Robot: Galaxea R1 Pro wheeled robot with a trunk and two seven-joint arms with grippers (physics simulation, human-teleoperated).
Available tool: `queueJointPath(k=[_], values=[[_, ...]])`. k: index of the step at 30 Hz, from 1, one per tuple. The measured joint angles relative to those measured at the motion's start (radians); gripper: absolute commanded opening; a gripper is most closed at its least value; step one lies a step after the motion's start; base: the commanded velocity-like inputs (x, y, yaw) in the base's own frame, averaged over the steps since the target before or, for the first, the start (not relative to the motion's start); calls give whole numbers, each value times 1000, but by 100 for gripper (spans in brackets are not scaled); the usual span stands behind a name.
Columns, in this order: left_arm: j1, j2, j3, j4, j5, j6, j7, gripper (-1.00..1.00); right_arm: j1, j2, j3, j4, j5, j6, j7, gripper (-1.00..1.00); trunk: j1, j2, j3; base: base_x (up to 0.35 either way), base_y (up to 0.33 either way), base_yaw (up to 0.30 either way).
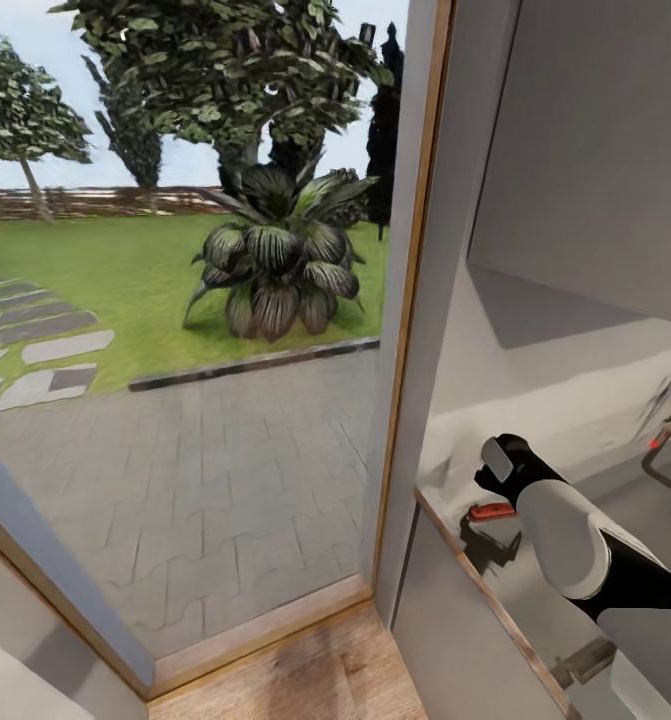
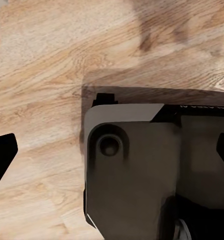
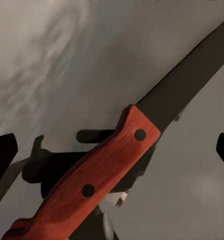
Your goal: In the kitchen, take the Vidalia onion out of the sink, dice it on the chopping board with the paring knife, put the diced onion into the bowl on the countertop, then place both the paring knife and the chopping board into the sink.
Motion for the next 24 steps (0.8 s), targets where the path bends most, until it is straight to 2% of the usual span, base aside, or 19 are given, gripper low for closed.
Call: queueJointPath(k=[10, 24], values=[[0, 0, 0, 0, 0, 1, 0, 100, 0, 0, 0, 23, -1, -23, 1, 100, 0, 0, -10, 0, 0, 0], [0, -2, 0, 0, 0, 1, 0, 100, 0, 0, 0, 25, -1, -23, 1, 100, 0, 0, -10, -37, -10, 0]])
